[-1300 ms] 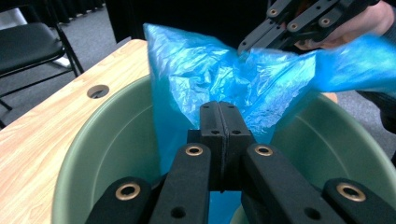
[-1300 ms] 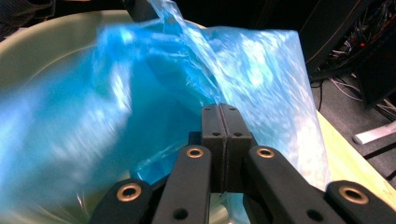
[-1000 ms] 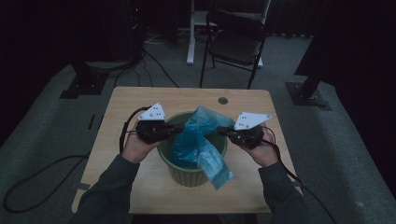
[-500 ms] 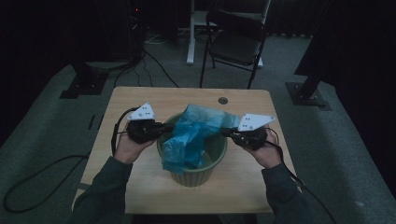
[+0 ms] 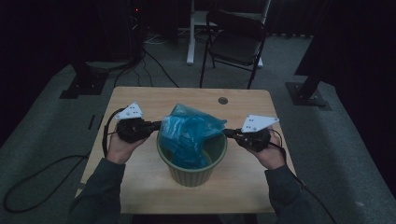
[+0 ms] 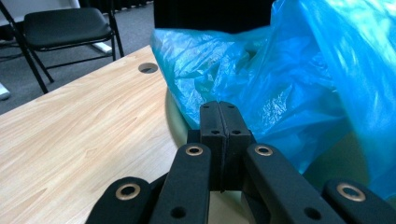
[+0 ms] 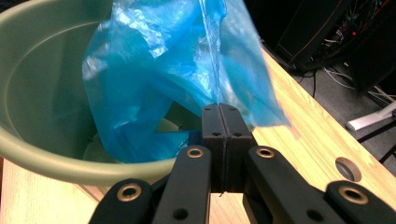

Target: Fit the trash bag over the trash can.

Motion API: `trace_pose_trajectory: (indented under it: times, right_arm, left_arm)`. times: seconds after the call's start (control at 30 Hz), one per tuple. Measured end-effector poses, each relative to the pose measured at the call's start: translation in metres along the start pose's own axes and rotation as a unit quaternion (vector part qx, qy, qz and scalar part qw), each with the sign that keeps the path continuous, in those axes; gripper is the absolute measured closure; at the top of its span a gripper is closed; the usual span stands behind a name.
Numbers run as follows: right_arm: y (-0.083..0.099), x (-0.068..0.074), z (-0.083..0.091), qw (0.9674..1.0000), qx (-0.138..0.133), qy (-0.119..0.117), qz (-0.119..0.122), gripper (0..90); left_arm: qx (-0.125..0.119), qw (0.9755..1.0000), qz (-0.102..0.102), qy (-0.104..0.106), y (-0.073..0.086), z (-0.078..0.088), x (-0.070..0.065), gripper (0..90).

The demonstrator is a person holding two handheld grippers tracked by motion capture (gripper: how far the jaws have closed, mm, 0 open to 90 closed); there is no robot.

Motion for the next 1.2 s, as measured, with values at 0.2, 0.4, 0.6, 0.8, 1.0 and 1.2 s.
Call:
trace_pose_trajectory:
  times: [0.2, 0.4, 0.6, 0.8, 1.0, 1.2]
  right_arm:
    - [0.004, -0.001, 0.002, 1.0, 0.005, 0.002, -0.001, 90.0]
    - [0.009, -0.003, 0.006, 0.9999, 0.006, 0.006, -0.008, 90.0]
    - [0.014, -0.003, 0.01, 0.9998, 0.01, 0.01, -0.012, 90.0]
    - [0.02, -0.003, 0.014, 0.9997, 0.012, 0.013, -0.017, 90.0]
    - [0.026, -0.001, 0.016, 0.9995, 0.016, 0.012, -0.022, 90.0]
    - [0.027, -0.001, 0.017, 0.9995, 0.015, 0.012, -0.025, 90.0]
  left_arm:
    - [-0.005, 0.9998, 0.014, -0.01, 0.003, 0.002, 0.01, 90.0]
    - [-0.002, 0.9996, 0.026, -0.015, 0.007, 0.003, 0.019, 90.0]
    - [-0.004, 0.999, 0.039, -0.021, 0.01, 0.005, 0.027, 90.0]
    - [-0.002, 0.9984, 0.049, -0.028, 0.015, 0.008, 0.034, 90.0]
    - [0.002, 0.9975, 0.063, -0.032, 0.023, 0.008, 0.041, 90.0]
    - [0.003, 0.9969, 0.069, -0.036, 0.027, 0.01, 0.046, 90.0]
Point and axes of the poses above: each handheld gripper's, and its own axes: z roughly backward along the jaws, y roughly out of its underside, x roughly to its left, the point moved 7 cm from there along -z, roughly forward along the jaws, and after that the axes turned 15 degrees about z, right-handed, at the moved point
